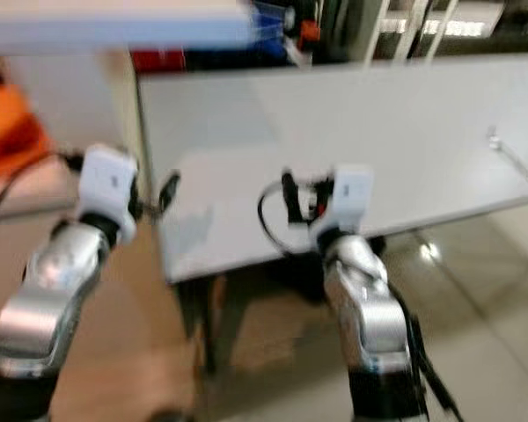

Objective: Setting the table

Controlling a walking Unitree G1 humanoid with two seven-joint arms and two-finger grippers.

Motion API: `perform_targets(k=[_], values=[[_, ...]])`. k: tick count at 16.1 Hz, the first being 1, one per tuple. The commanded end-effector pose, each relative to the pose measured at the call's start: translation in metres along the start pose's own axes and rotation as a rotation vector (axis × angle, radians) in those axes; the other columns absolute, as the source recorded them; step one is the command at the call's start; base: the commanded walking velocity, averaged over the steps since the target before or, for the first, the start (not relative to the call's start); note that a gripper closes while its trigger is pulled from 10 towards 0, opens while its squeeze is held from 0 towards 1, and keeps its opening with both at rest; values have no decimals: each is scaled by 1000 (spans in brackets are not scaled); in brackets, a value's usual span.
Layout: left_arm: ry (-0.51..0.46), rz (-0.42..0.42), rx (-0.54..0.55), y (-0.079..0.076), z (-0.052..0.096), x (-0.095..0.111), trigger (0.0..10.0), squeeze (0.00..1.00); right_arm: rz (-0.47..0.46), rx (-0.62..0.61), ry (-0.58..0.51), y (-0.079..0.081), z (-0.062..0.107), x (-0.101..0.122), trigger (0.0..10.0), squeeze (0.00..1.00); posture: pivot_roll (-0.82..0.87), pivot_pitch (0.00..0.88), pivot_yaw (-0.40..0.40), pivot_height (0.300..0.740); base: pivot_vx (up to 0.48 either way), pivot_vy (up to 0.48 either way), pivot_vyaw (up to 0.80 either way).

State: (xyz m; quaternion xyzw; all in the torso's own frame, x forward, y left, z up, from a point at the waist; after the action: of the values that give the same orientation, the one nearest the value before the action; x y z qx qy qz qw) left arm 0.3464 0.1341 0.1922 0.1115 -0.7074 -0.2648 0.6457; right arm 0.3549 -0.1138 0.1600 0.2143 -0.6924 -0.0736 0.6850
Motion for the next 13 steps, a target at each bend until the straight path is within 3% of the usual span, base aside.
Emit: perform_targets(k=[1,5,13], values=[[-7,-13,-6,4,1,1,10000,0,6,17,-9,6,-2,3,10000,0,189,1,-49,740,0,480,0],[-43,-21,-23,9,2,7,10000,0,-28,28,-30,7,-1,8,10000,0,191,5,-47,740,0,480,0],[-150,-18,-4,23,-4,36,10000,0,-37,35,-45,8,-3,13,10000,0,197,0,-41,740,0,480,-800]])
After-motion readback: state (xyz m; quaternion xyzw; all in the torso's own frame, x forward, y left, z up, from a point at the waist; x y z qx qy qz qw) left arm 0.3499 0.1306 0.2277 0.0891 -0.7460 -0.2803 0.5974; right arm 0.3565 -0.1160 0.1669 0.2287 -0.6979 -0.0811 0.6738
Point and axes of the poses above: a point about 5 cm out from each wrist's last joint towards the gripper, its own z axis pointing back from the gripper into the wrist, its own x axis along the axis of the wrist's last joint, y = z × x, the point moved 6 cm from there along -z, pointing out of the wrist towards the gripper, and after that the axes turned 13 degrees about -z, right-handed, at the moved point
